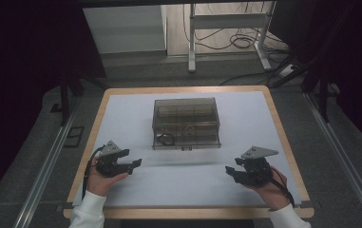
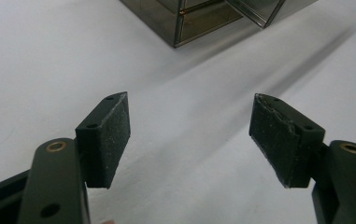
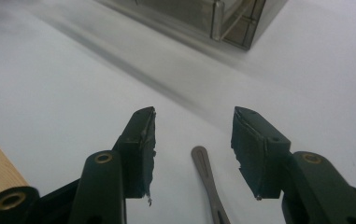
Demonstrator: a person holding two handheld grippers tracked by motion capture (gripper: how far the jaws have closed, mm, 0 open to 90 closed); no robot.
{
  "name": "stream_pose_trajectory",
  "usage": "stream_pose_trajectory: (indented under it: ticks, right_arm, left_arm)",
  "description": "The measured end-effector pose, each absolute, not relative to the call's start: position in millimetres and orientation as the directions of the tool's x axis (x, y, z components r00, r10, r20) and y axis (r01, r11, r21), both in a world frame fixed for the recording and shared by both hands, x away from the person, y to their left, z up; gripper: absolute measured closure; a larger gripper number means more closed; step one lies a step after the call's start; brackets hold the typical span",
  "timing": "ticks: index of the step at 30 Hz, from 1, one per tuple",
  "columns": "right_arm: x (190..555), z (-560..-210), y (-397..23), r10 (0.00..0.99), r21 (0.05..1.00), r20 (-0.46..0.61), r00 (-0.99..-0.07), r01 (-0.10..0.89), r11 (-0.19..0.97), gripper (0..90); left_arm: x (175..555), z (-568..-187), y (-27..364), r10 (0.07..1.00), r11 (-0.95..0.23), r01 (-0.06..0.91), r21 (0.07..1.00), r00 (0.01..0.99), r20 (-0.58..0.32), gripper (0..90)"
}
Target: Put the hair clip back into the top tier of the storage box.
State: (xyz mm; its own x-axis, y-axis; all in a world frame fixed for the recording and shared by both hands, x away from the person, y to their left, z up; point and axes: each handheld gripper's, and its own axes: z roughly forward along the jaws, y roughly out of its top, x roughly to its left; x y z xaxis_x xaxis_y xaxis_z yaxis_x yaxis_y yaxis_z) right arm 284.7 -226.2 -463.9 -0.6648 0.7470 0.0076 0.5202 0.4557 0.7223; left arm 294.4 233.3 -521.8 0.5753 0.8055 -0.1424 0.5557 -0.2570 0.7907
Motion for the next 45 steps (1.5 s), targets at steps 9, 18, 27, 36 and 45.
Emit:
stream_pose_trajectory:
  ticks: [9,18,27,36,45]
  right_arm:
    - [287,-471,-231,0.76,0.676,0.003,-0.65,0.562,0.478,52.1]
    - [291,-478,-238,0.775,0.624,0.013,-0.631,0.611,0.487,53.7]
    - [297,-488,-239,0.781,0.57,0.025,-0.625,0.65,0.502,55.8]
    - [299,-497,-240,0.784,0.524,0.024,-0.62,0.676,0.518,64.0]
    - [300,-501,-239,0.78,0.494,0.031,-0.625,0.688,0.531,70.9]
  left_arm:
    - [294,-521,234,0.806,-0.259,0.554,0.791,0.576,-0.14,29.4]
    - [295,-522,233,0.805,-0.258,0.556,0.79,0.576,-0.142,29.4]
    - [295,-522,233,0.805,-0.259,0.555,0.79,0.576,-0.14,29.3]
    - [294,-522,233,0.805,-0.261,0.554,0.79,0.576,-0.138,29.3]
    - [294,-522,233,0.805,-0.26,0.555,0.79,0.576,-0.14,29.3]
